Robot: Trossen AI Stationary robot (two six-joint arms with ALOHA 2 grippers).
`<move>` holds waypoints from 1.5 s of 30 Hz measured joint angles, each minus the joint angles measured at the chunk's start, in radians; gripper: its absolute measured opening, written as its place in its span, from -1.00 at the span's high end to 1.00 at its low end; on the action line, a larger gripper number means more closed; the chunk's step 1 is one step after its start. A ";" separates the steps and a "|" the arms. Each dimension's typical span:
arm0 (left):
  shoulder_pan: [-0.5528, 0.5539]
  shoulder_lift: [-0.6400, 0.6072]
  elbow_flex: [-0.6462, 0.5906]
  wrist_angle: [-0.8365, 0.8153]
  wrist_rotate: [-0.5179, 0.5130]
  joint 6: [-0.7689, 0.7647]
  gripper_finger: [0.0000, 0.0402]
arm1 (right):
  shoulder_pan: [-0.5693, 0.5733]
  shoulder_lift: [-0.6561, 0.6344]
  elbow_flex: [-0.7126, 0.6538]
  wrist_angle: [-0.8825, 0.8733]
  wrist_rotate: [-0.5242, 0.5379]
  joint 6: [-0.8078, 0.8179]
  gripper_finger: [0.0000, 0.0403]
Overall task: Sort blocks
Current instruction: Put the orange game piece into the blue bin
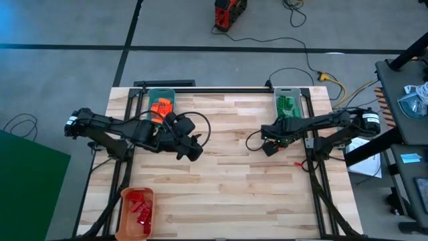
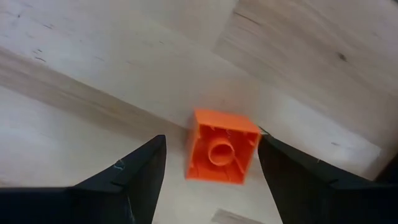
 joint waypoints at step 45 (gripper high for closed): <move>0.001 0.000 0.000 0.121 0.133 0.223 0.23 | -0.006 -0.282 0.113 0.367 -0.084 0.024 0.34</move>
